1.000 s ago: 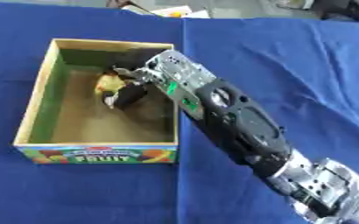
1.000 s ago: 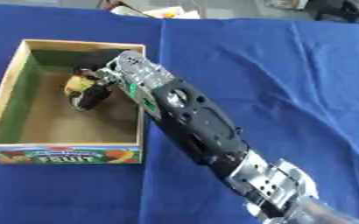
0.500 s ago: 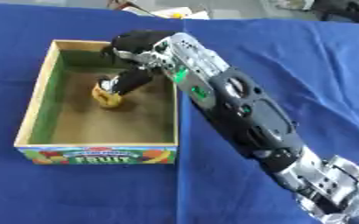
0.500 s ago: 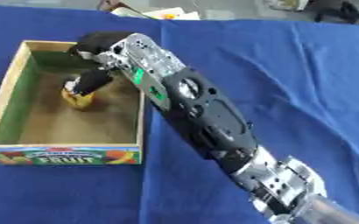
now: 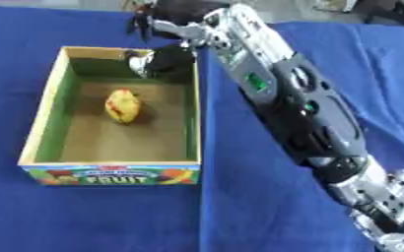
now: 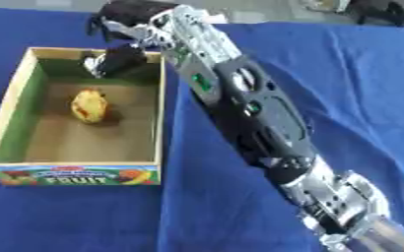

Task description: Pick up objects on the table and place them in the box.

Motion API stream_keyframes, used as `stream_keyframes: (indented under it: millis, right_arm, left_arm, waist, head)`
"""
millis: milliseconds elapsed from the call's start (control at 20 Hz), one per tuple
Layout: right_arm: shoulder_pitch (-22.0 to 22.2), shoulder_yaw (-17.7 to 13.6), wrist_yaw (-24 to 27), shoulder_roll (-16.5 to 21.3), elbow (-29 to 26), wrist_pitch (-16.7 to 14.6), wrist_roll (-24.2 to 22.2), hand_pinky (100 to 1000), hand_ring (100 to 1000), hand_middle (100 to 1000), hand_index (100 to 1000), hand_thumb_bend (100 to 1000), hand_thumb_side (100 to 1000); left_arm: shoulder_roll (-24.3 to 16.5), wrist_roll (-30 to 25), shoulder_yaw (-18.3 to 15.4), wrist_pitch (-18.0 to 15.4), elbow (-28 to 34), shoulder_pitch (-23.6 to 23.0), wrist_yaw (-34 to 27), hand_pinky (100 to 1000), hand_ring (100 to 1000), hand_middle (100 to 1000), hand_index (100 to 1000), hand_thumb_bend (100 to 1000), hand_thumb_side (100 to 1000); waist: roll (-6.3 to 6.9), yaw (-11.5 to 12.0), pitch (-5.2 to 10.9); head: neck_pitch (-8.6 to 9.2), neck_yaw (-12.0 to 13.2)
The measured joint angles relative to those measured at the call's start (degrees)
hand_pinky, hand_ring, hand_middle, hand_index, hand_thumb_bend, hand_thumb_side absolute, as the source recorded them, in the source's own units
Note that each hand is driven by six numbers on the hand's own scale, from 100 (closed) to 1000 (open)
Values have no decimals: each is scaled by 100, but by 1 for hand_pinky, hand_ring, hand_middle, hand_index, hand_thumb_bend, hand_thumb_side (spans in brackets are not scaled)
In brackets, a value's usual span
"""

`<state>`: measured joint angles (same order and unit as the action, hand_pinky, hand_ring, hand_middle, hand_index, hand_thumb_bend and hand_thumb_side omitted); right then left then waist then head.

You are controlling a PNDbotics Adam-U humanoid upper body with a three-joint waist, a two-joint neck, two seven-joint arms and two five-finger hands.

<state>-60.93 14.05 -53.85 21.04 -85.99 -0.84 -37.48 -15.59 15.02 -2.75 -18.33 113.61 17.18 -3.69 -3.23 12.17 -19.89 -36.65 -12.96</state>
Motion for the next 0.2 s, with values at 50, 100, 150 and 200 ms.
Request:
stream_keyframes:
  millis: [50,100,150,200]
  right_arm:
    - [77,-74,74,77,-129,13,74,813,756,683,910,100,767]
    - [156,-153,158,146,-254,44,150,812,754,681,910,100,764]
    - [229,-231,238,210,-383,89,227,807,744,674,908,100,738]
    - [298,-318,315,273,-510,141,301,804,740,671,906,100,735]
  left_arm:
    - [0,4,-1,1,0,0,1,623,832,858,895,100,1000]
    - [0,9,-2,2,0,0,3,623,831,858,895,100,1000]
    - [0,15,-6,1,0,-1,5,623,831,858,895,100,1000]
    - [0,22,-17,-4,0,-4,6,623,831,858,895,100,1000]
  waist:
    - [9,-13,0]
    - [25,-21,0]
    - [44,-31,0]
    - [61,-49,0]
  head:
    - [0,21]
    - [0,39]
    - [-1,58]
    - [-1,74]
